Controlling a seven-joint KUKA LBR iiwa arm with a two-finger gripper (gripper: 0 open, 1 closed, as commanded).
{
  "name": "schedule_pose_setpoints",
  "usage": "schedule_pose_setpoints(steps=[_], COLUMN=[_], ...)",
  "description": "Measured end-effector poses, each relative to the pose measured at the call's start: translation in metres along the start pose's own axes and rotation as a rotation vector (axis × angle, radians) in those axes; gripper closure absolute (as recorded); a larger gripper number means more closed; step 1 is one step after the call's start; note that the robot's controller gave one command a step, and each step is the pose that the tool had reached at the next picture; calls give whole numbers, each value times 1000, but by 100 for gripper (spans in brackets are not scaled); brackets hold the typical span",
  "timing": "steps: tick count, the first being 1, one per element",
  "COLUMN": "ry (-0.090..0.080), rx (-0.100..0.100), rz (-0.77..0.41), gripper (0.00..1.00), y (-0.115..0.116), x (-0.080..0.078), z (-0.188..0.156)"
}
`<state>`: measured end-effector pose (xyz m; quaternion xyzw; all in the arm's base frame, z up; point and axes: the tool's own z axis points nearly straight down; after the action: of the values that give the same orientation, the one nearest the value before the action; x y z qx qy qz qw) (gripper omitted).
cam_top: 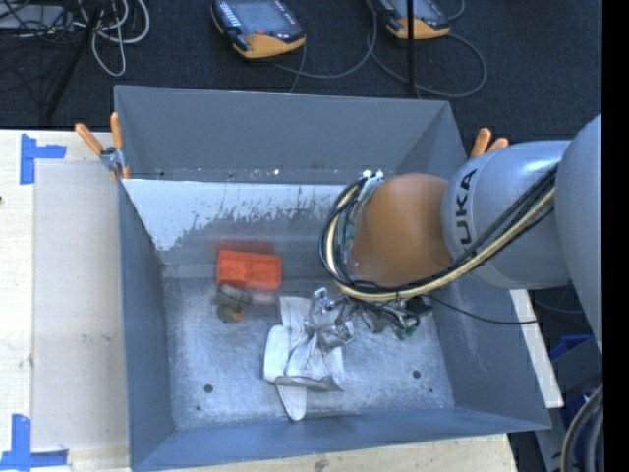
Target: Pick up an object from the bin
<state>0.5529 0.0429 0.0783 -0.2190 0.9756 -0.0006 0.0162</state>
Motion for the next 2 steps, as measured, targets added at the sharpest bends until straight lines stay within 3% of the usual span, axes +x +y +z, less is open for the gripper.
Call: schedule_pose_setpoints(steps=[2], ry=[0], rx=[0], rz=[2], gripper=[100], y=[0], x=[0], z=[0])
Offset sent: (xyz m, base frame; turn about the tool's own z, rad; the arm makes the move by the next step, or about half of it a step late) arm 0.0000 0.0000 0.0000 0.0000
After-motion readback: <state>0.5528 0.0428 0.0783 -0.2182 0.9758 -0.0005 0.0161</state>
